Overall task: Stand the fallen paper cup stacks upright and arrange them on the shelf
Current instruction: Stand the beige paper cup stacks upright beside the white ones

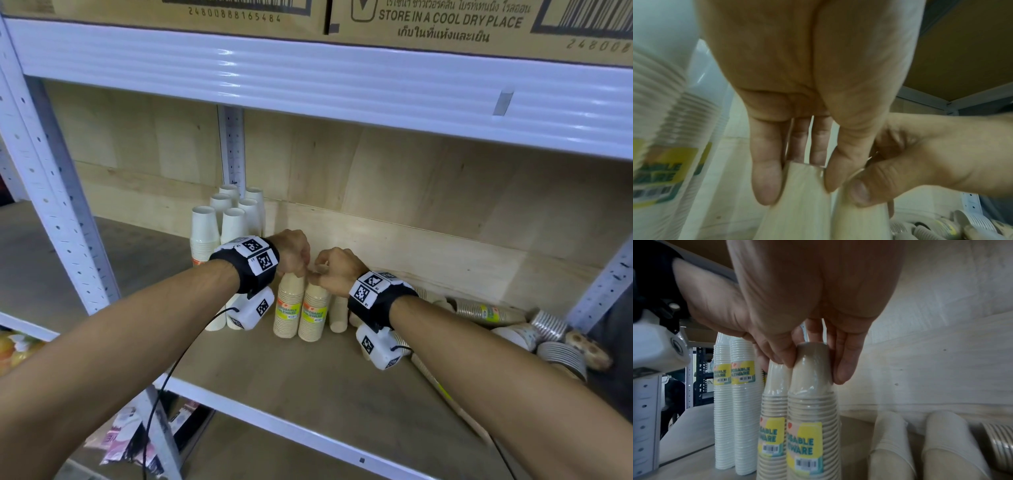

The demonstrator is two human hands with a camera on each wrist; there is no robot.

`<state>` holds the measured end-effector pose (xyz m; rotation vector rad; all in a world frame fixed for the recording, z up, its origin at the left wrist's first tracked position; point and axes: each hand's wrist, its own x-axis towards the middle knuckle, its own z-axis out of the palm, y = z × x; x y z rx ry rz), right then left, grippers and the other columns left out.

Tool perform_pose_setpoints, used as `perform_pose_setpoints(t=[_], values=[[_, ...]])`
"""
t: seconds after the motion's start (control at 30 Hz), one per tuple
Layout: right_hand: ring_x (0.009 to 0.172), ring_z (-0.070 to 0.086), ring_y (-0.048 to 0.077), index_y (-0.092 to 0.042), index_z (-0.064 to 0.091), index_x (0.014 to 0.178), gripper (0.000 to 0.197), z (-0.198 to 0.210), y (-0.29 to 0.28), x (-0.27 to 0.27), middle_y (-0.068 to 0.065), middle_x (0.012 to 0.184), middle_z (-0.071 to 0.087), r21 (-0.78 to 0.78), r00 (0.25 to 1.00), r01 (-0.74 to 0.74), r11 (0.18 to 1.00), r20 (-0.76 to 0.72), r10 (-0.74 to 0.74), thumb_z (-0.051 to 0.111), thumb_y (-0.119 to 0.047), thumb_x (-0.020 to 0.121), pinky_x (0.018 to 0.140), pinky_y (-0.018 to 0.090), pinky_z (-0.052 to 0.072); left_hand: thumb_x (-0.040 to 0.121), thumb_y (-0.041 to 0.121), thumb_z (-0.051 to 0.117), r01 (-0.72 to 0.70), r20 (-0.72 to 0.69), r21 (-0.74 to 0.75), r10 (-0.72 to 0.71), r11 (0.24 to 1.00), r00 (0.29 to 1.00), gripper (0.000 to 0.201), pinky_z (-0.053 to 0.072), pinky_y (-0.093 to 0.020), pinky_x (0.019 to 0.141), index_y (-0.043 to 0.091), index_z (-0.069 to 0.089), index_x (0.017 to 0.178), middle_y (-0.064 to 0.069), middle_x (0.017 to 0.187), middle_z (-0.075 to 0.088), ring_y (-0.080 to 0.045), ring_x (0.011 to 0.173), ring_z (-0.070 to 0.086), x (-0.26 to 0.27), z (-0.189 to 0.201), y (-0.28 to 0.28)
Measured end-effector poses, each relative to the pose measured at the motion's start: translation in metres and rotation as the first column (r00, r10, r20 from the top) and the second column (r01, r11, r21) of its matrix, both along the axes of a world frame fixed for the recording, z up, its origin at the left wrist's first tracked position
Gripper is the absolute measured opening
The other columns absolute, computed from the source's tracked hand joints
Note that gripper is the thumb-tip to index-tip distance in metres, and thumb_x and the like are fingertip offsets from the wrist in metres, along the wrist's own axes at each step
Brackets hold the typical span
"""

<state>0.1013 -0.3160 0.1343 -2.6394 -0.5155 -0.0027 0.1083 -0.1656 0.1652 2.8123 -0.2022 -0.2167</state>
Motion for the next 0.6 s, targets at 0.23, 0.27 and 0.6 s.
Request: perform_pose_setpoints(t=[0.23,0.27,0.6], values=[[0.102,0.062,0.026,-0.016,0.063,0.113,0.031,0.004,0.011,0.025,0.006,0.111,0.065,0.012,0.996,0.046,0.999,0.071,-0.046,0.065,-0.032,0.086,0.079,0.029,0.050,0.088,0.008,0.064,-0.072,0.156,0.111,0.054,0.991,0.986,0.032,0.055,-0.034,0.088,0.001,0.063,0.119,-0.013,0.121,0.062,-0.026,0.107,0.062,0.019,0.003,-0.002],[0.102,0.061,0.027,-0.016,0.062,0.114,0.031,0.005,0.011,0.029,0.006,0.113,0.064,0.015,0.996,0.053,0.999,0.075,-0.054,0.065,-0.031,0.087,0.079,0.029,0.049,0.088,0.007,0.063,-0.092,0.165,0.102,0.074,0.991,0.983,0.033,0.056,-0.036,0.089,0.002,0.061,0.121,-0.013,0.123,0.060,-0.027,0.108,0.062,0.023,0.001,-0.003],[0.102,0.062,0.034,-0.008,0.062,0.112,0.027,-0.005,0.020,0.063,0.014,0.111,0.065,0.009,0.993,0.068,0.998,0.094,-0.069,0.059,-0.019,0.087,0.081,0.038,0.053,0.088,0.003,0.057,-0.223,0.211,0.077,0.203,0.972,0.956,0.032,0.056,-0.037,0.090,0.006,0.059,0.120,-0.012,0.124,0.060,-0.027,0.109,0.062,0.064,-0.027,-0.010]])
